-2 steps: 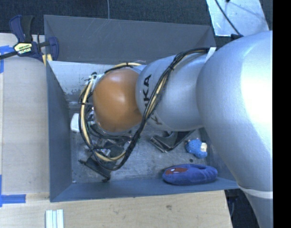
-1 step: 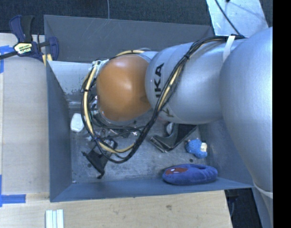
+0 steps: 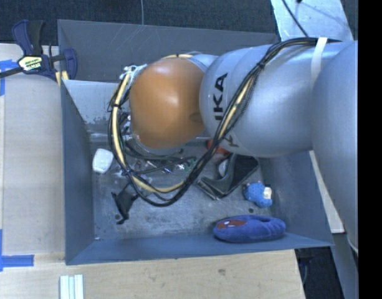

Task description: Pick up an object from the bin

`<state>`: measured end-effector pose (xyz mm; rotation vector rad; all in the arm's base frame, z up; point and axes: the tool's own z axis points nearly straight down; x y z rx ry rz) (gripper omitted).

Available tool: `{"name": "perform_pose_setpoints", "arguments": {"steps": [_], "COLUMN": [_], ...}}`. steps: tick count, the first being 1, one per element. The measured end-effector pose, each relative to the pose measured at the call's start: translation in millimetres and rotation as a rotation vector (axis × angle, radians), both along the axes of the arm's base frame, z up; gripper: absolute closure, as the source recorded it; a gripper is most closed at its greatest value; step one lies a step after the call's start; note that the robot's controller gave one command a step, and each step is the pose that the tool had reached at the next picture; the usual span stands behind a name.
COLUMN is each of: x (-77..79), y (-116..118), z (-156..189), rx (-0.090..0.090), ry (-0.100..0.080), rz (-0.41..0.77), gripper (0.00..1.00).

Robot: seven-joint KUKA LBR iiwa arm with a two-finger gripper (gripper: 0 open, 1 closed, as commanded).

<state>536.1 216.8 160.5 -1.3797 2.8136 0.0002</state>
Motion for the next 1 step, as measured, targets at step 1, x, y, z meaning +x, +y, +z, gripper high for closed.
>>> {"name": "perform_pose_setpoints", "arguments": {"steps": [1], "x": [1.5], "y": [0.5], "z": [15.4], "rx": [0.000], "ry": [0.001], "rz": [-0.003], "gripper": [1.00]}}
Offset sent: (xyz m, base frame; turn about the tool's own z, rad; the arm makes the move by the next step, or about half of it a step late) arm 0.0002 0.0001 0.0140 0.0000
